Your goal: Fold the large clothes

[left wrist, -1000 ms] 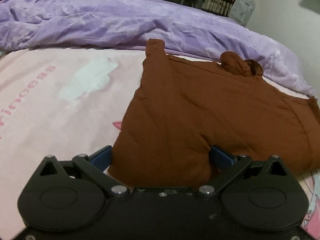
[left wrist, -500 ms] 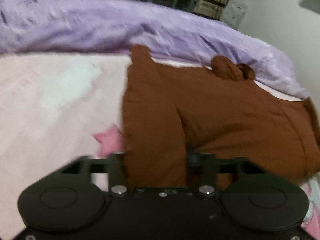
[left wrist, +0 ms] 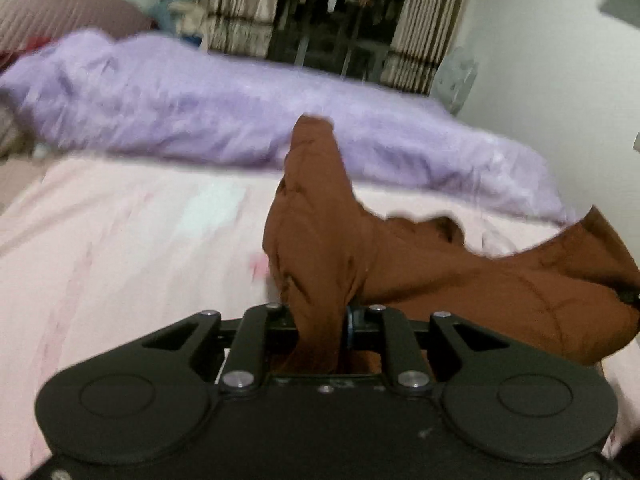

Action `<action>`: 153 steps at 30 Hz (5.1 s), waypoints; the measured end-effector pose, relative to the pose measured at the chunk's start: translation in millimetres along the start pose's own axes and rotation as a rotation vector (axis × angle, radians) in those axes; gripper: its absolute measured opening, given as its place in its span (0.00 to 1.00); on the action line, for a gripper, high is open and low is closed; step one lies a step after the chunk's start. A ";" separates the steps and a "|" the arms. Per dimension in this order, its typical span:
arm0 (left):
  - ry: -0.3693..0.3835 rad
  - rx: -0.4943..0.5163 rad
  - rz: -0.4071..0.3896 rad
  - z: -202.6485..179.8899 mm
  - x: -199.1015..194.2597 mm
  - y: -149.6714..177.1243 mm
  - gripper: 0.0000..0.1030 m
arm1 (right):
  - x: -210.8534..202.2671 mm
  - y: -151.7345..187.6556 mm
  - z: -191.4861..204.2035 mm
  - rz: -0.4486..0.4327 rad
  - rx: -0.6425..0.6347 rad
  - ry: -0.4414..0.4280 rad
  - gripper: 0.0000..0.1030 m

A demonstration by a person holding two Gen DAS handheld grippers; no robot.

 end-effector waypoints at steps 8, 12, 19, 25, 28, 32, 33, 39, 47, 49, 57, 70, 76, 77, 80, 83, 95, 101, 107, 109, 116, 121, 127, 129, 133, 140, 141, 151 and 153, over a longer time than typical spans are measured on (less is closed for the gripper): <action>-0.054 -0.070 0.162 43.0 49.5 78.1 0.41 | 65.8 64.1 -25.0 0.160 0.041 0.051 0.52; -0.218 0.134 0.114 28.3 41.5 68.3 0.92 | 51.5 50.3 -26.4 0.145 0.005 0.140 0.69; -0.228 0.171 -0.021 0.1 40.0 20.8 1.00 | 40.1 11.7 -6.3 0.012 -0.193 0.351 0.82; -0.230 0.075 0.015 7.3 90.9 -6.3 1.00 | 86.3 -15.1 -2.4 0.029 -0.192 0.279 0.83; -0.275 0.024 0.034 19.7 117.1 -19.6 1.00 | 117.7 -18.6 -13.8 0.077 -0.180 0.290 0.82; -0.320 -0.023 0.107 32.9 150.4 -19.6 1.00 | 143.4 -7.2 -21.0 0.088 -0.190 0.351 0.32; -0.312 -0.014 0.106 32.7 153.7 -17.8 1.00 | 146.3 -4.8 -20.1 0.091 -0.183 0.337 0.28; -0.290 0.051 0.083 26.6 163.4 -13.5 0.91 | 144.6 -4.9 -8.2 0.079 -0.236 0.358 0.12; -0.233 0.110 -0.042 5.8 132.7 -27.1 0.10 | 119.2 -26.7 -9.6 -0.101 -0.175 0.376 0.09; -0.191 0.099 -0.130 -0.8 113.7 -40.2 0.10 | 107.0 -38.1 -7.4 -0.189 -0.162 0.376 0.09; -0.206 0.040 -0.048 21.7 167.1 -33.6 0.11 | 159.5 -30.7 -20.5 -0.074 -0.142 0.397 0.09; -0.322 -0.033 -0.187 33.7 132.5 -43.5 0.98 | 125.8 -35.7 -67.5 -0.116 0.096 0.501 0.86; -0.245 0.005 -0.247 -22.3 92.5 -51.0 1.00 | 69.6 -53.5 -19.2 -0.272 0.020 0.493 0.73; -0.223 0.007 -0.235 -34.6 95.0 -48.1 1.00 | 68.7 -53.9 -1.7 -0.271 0.003 0.424 0.73; -0.138 0.004 -0.191 -68.2 112.3 -33.0 1.00 | 78.3 -43.4 58.1 -0.241 -0.030 0.244 0.73; -0.098 0.029 -0.117 -91.6 141.3 -13.2 1.00 | 106.7 -21.6 114.9 -0.159 -0.150 0.147 0.73; -0.198 0.183 -0.022 -99.2 224.7 39.9 1.00 | 174.4 38.1 160.5 0.015 -0.320 0.195 0.75; -0.180 0.149 -0.001 -102.0 215.1 33.0 1.00 | 170.1 31.3 162.4 0.020 -0.315 0.192 0.74; -0.167 0.190 -0.109 -96.7 161.5 2.0 1.00 | 142.0 6.9 150.9 -0.002 -0.335 0.189 0.72; -0.206 0.217 -0.154 -85.5 153.2 -8.9 1.00 | 139.1 1.3 137.1 -0.016 -0.328 0.236 0.72; -0.362 0.015 -0.097 -1.0 202.6 6.4 1.00 | 179.9 25.4 89.5 0.028 -0.198 0.273 0.71; -0.305 -0.078 0.005 11.8 214.6 1.8 1.00 | 183.1 22.1 96.4 0.034 -0.240 0.303 0.72; -0.293 0.056 -0.022 0.3 184.9 -9.1 1.00 | 149.6 2.5 72.7 0.030 -0.205 0.277 0.64; -0.282 0.095 -0.064 -1.7 165.4 -14.8 1.00 | 133.1 -3.2 57.3 -0.002 -0.252 0.359 0.63; -0.214 0.127 -0.082 2.4 149.6 -10.7 1.00 | 130.3 -0.2 16.1 0.038 -0.218 0.376 0.50; -0.167 -0.009 -0.019 36.3 178.1 12.2 1.00 | 150.3 19.8 -13.9 0.020 -0.089 0.336 0.57; -0.158 -0.026 -0.015 39.6 178.7 13.2 1.00 | 150.3 20.9 -13.5 0.017 -0.090 0.338 0.57; -0.241 0.101 -0.070 18.4 147.5 3.1 1.00 | 70.7 24.7 -9.8 -0.003 -0.041 0.369 0.74; -0.217 0.145 -0.087 5.9 131.1 2.4 1.00 | 46.4 35.0 -11.7 0.005 -0.042 0.376 0.79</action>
Point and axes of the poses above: each gripper's, at about its wrist camera, not at the fingertips, and x roughly the way its jaws point, z to its left, y to its underside, the point moved 5 cm from there along x, roughly the way its jaws point, and after that the axes turned 10 degrees about -x, right-handed, at the moved point
